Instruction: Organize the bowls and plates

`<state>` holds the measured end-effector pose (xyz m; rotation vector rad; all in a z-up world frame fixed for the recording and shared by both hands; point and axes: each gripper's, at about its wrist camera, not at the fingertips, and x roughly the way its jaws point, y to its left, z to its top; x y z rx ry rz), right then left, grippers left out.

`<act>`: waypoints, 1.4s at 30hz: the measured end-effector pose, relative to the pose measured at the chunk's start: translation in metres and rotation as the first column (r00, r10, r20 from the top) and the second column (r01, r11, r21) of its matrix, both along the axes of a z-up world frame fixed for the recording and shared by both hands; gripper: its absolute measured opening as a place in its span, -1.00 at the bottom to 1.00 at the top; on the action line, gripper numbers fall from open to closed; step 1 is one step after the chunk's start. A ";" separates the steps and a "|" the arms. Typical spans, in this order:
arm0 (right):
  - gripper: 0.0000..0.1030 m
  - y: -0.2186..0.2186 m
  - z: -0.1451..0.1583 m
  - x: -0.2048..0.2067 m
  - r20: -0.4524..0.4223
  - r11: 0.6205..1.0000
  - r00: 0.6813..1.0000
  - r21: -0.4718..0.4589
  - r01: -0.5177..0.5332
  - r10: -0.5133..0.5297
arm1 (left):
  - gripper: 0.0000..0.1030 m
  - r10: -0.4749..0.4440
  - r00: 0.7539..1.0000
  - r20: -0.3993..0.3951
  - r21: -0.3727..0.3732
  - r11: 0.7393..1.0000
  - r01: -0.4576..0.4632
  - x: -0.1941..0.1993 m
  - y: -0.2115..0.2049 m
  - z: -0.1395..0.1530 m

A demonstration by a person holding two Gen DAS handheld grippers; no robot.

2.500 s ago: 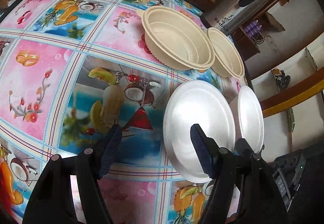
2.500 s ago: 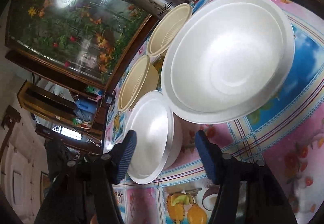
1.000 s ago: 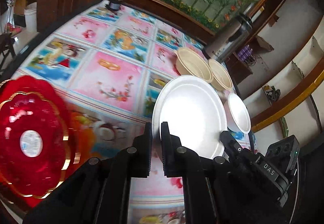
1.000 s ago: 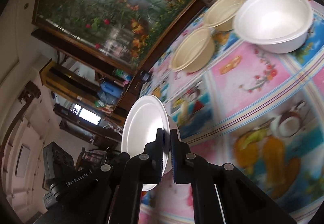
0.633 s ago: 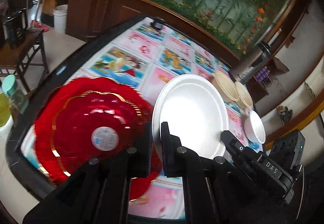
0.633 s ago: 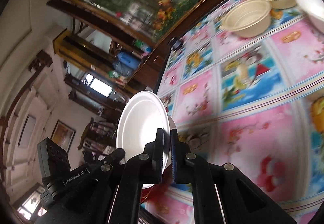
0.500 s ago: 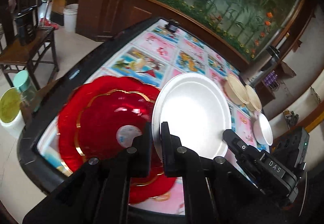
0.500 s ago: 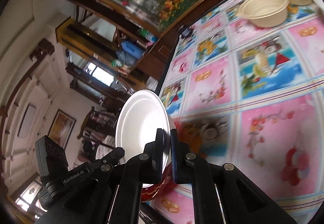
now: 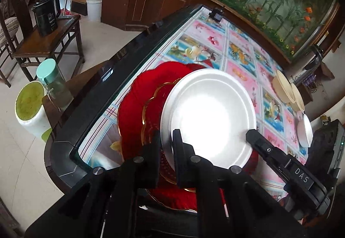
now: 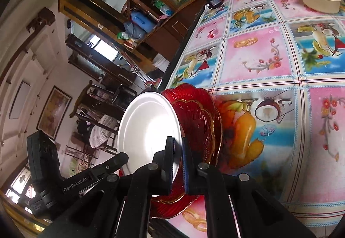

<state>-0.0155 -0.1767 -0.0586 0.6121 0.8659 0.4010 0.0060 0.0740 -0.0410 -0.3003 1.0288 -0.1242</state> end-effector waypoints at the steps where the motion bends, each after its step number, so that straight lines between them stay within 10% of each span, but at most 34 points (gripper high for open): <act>1: -0.87 0.003 -0.001 0.000 0.005 1.000 1.000 -0.019 0.000 0.000 | -0.82 0.001 1.000 -0.007 0.001 1.000 -0.001 0.000 0.001 -0.003; 19: -0.77 0.031 0.007 -0.011 0.126 0.969 0.992 -0.246 0.012 0.020 | -0.61 -0.015 1.000 0.017 0.141 0.990 0.013 -0.003 -0.006 0.002; 31: -0.65 0.001 0.024 -0.019 0.201 0.984 0.979 -0.170 0.059 -0.024 | -0.56 0.054 0.985 0.164 0.127 0.989 -0.076 -0.017 0.007 0.036; 33: -0.64 -0.013 0.028 -0.020 0.215 0.982 0.975 -0.161 0.095 -0.059 | -0.55 0.034 0.983 0.182 0.117 0.992 -0.056 -0.019 -0.001 0.040; 37: -0.63 -0.050 0.030 -0.023 0.213 0.974 0.966 -0.141 0.177 -0.145 | 0.10 -0.038 0.977 0.211 0.123 0.992 0.012 -0.023 -0.032 0.050; 42: -0.62 -0.113 0.026 -0.033 0.202 0.948 0.939 -0.096 0.303 -0.280 | 0.12 -0.226 0.953 0.202 0.133 0.970 0.202 -0.029 -0.104 0.056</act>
